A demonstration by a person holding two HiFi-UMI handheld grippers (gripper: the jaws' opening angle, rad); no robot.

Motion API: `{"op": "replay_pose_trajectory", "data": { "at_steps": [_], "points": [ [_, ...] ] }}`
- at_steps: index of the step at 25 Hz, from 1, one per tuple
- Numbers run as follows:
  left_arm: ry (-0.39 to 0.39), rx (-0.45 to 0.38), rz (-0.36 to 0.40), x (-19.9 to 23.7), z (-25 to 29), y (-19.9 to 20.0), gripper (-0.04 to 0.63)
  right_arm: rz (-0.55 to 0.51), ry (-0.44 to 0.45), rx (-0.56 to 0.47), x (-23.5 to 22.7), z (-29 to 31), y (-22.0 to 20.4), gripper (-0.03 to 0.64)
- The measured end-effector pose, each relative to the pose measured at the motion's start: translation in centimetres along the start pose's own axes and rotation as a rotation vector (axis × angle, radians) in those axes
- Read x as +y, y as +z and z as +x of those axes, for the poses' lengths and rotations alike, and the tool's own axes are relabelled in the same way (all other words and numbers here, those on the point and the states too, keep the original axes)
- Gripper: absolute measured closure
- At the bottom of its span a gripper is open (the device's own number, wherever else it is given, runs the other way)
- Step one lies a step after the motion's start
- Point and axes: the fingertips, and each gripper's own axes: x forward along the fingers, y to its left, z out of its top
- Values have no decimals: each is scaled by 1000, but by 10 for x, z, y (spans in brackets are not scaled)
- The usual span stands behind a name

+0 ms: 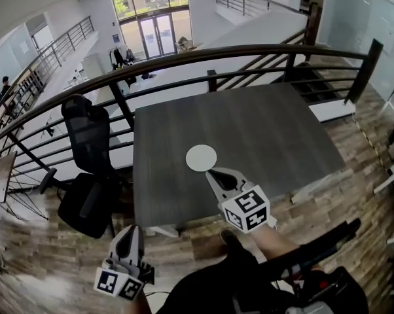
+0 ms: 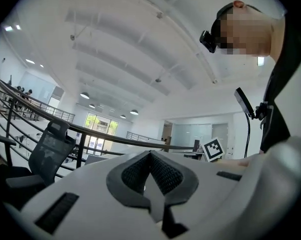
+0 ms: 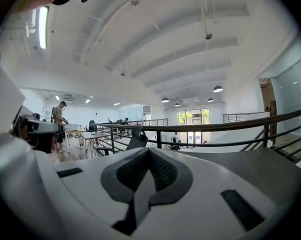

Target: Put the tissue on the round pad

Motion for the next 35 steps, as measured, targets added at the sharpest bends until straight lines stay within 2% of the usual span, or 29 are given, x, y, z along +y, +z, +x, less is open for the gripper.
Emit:
{"op": "replay_pose_trajectory", "data": {
  "at_steps": [9,13,16,21,24,35],
  "points": [
    [-102,24,-36,-18,-31,-19,592,13,-78,40,38,-70,-8,614],
    [-145,35,-9,-34,-28,-16,592,24,-78,10,43,-92,3,614],
    [-170,29,14,-49,-19,-10,592,20,-77,-4,38,-103,8,614],
    [-167,22,7,-76,-3,-4,592,0,-79,-8,20,-126,17,614],
    [-183,24,25,-101,10,-1,592,43,-74,-18,-1,-143,23,614],
    [-203,43,38,-161,40,-14,592,58,-56,-52,-31,-189,30,615]
  ]
}}
